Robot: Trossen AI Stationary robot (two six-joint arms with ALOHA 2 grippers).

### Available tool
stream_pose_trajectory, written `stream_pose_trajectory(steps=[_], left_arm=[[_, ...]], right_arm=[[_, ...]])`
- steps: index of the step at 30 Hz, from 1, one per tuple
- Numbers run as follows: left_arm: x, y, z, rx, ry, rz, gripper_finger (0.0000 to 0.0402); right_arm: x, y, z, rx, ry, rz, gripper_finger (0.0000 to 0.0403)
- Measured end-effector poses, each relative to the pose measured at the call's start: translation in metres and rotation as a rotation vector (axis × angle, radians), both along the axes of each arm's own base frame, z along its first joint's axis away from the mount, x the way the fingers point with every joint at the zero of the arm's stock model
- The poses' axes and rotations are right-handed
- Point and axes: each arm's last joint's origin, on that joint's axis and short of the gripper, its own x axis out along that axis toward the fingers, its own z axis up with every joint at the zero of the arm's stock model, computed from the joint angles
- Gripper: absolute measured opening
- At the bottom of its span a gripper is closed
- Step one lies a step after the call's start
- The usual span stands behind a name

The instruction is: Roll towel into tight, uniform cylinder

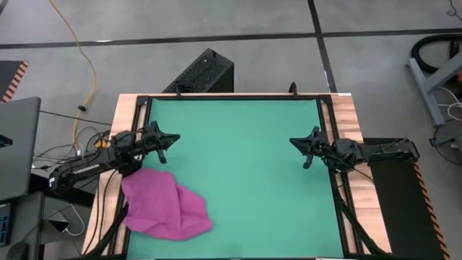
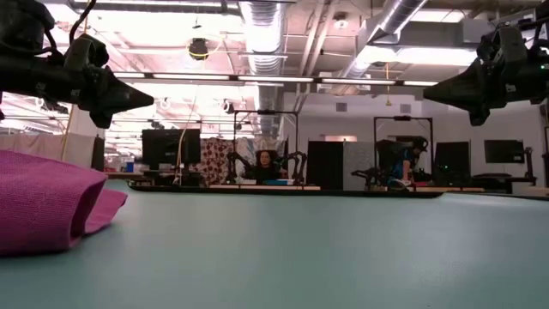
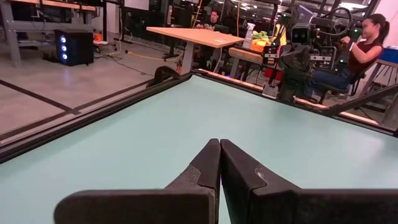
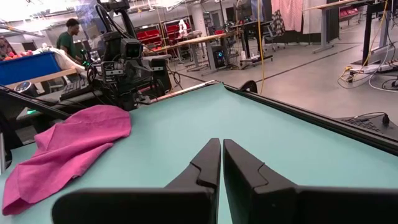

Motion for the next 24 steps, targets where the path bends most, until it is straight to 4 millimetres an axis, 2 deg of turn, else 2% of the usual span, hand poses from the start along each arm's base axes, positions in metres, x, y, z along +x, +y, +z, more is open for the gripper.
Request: stream_pose_trajectory(steps=[4,11,15,21,24], left_arm=[[-0.0004,0.0008,0.002,0.003,-0.021,0.03,0.0],[-0.0003,0.0008,-0.001,-0.12,-0.037,0.028,0.0],[-0.0004,0.0009,0.0011,-0.165,-0.078,0.028,0.0],[-0.0006,0.0014,0.0012,-0.182,-0.088,0.05,0.0],[-0.0008,0.0019,0.0012,-0.182,-0.09,0.066,0.0]], right_arm=[[0.0,0.0,0.0,0.0,0.0,0.0,0.0042],[0.0,-0.0003,0.0005,0.002,-0.006,-0.003,0.0042],[0.0,0.0001,0.0011,0.079,-0.044,0.0,0.0042],[-0.0001,-0.0018,0.0012,0.026,-0.024,-0.025,0.0042],[0.0004,-0.0001,0.0022,0.035,-0.037,0.029,0.0042]])
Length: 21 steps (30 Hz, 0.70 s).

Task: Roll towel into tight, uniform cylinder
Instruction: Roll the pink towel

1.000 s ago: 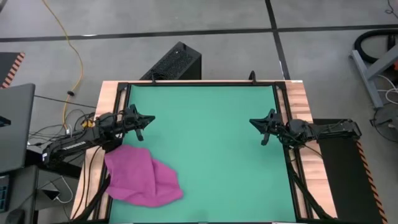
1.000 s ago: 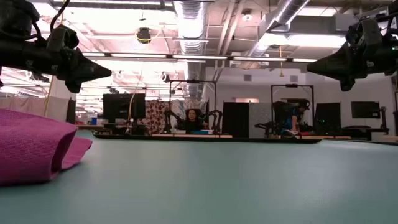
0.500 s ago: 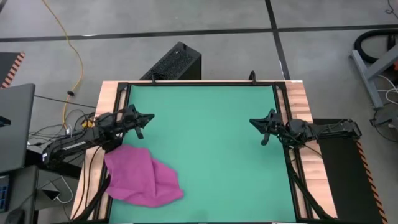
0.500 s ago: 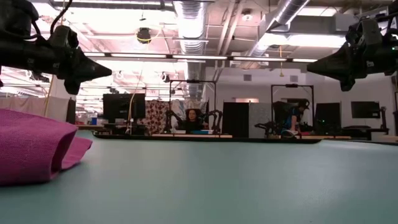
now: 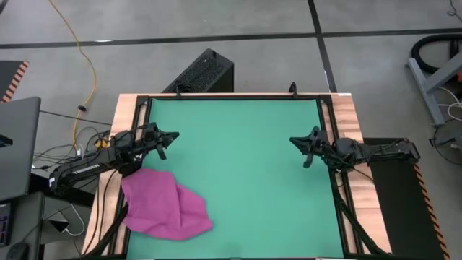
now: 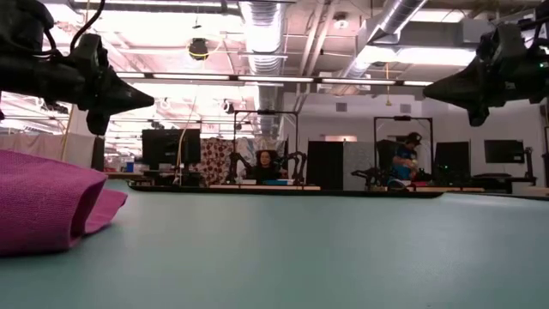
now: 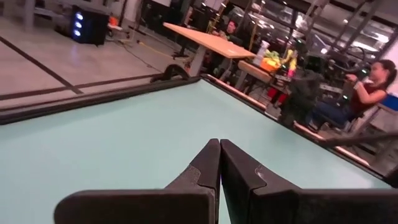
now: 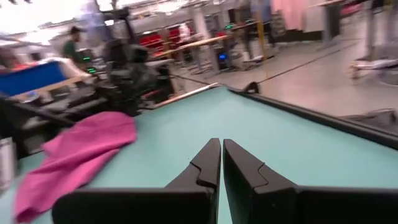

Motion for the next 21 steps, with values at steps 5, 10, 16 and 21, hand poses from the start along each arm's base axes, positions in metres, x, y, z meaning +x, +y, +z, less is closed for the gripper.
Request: stream_pose_trajectory(steps=[5,10,16,21], left_arm=[[0.0,-0.001,0.004,0.009,-0.045,-0.023,0.0002],[0.001,-0.009,0.018,0.023,-0.186,-0.226,0.0035],[-0.004,-0.025,0.053,0.097,-0.313,-0.478,0.0092],[0.007,-0.031,0.059,0.041,0.072,-0.495,0.0109]], right_arm=[[0.001,0.006,0.009,0.003,-0.091,0.119,0.0042],[0.002,0.011,0.014,-0.043,-0.13,0.17,0.0046],[0.007,0.014,0.013,-0.11,-0.086,0.187,0.0067],[0.012,0.013,0.007,-0.115,-0.027,0.166,0.0081]])
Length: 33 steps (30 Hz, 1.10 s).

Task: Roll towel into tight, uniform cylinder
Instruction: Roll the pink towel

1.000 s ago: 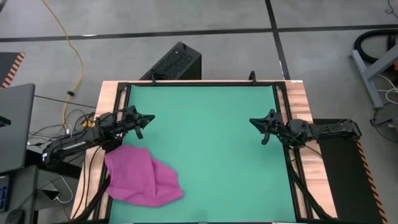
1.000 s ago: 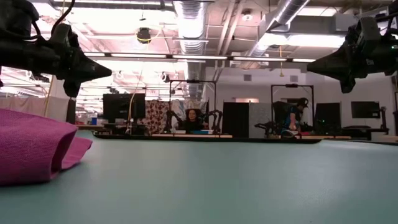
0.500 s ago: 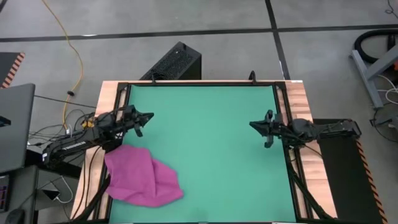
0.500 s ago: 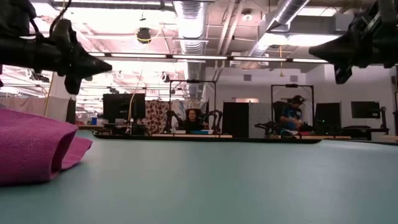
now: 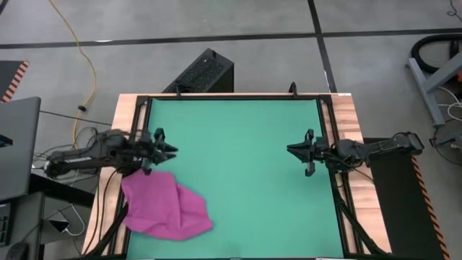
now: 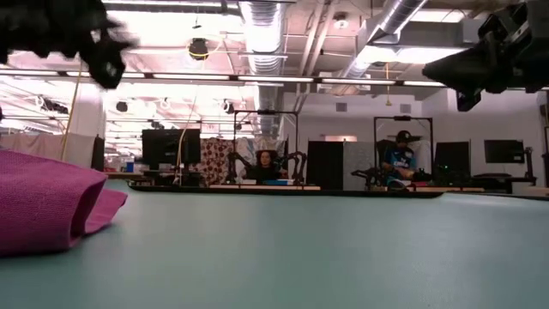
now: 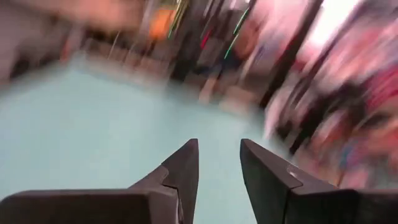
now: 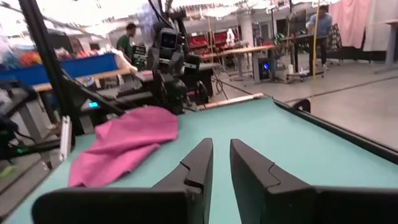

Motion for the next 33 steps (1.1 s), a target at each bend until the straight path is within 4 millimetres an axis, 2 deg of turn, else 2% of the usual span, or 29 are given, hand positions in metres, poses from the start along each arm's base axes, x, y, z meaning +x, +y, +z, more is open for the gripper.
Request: stream_pose_trajectory(steps=[6,11,16,22,28,33], left_arm=[[0.009,-0.001,0.0,-0.13,0.687,0.194,0.011],[0.025,-0.013,0.003,-0.204,1.03,0.103,0.011],[0.04,-0.024,-0.014,-0.12,1.207,0.062,0.011],[0.034,-0.026,-0.043,0.004,1.434,0.118,0.011],[0.031,-0.025,-0.054,0.016,1.453,0.129,0.011],[0.033,-0.025,-0.054,0.009,1.431,0.14,0.011]], right_arm=[[0.003,-0.002,-0.003,0.001,0.036,-0.019,0.009],[0.003,-0.002,-0.004,0.001,0.036,-0.018,0.0093],[0.003,-0.001,-0.004,0.001,0.038,-0.011,0.0093],[0.003,0.003,-0.004,0.002,0.038,0.023,0.0093],[0.006,0.007,-0.007,0.046,0.066,0.055,0.0093],[0.023,0.012,-0.013,0.112,0.104,0.065,0.0093]])
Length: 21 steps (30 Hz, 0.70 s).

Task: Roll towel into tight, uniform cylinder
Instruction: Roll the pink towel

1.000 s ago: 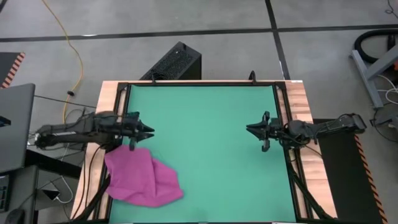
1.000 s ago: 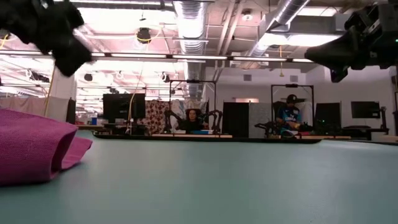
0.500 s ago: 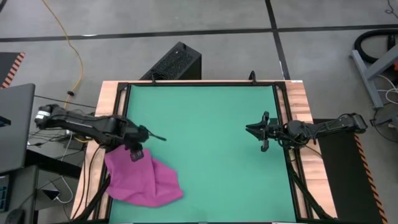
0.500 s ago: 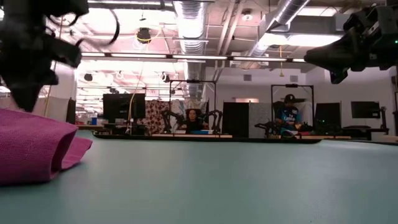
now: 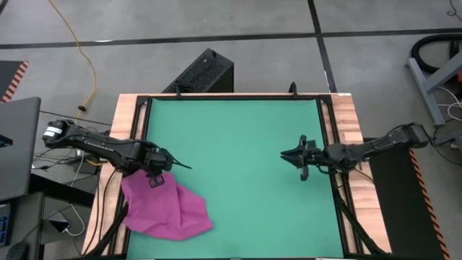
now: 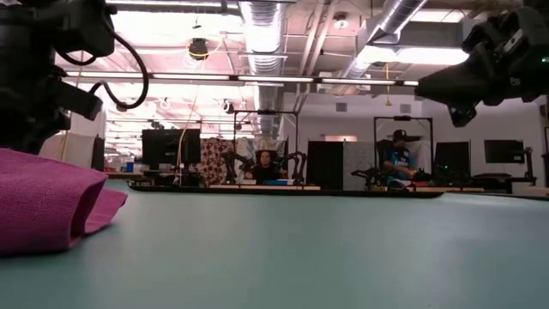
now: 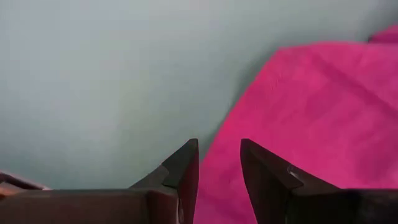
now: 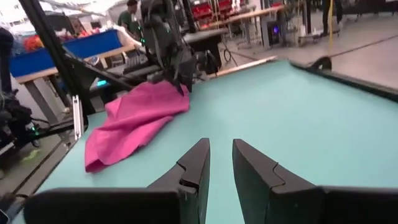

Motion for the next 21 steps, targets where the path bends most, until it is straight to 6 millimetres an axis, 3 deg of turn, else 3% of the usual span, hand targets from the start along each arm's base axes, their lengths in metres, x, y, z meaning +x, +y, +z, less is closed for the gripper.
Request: stream_pose_trajectory(steps=[4,8,11,16,21], left_arm=[[0.001,0.0,0.0,0.001,-0.01,0.0,0.011],[0.002,0.0,0.0,-0.002,-0.017,0.015,0.011],[0.003,-0.001,0.0,-0.015,-0.028,0.021,0.011],[0.003,-0.002,0.0,-0.052,-0.026,-0.017,0.011],[0.003,-0.002,0.0,-0.05,-0.03,-0.069,0.011]], right_arm=[[0.034,0.008,0.016,-0.047,0.065,0.007,0.0093],[0.089,0.021,0.034,-0.072,0.146,0.01,0.0093],[0.135,0.027,0.039,0.051,0.186,-0.023,0.0093],[0.206,0.044,0.026,0.235,0.358,0.015,0.0092],[0.266,0.07,0.014,0.236,0.452,0.15,0.0085]])
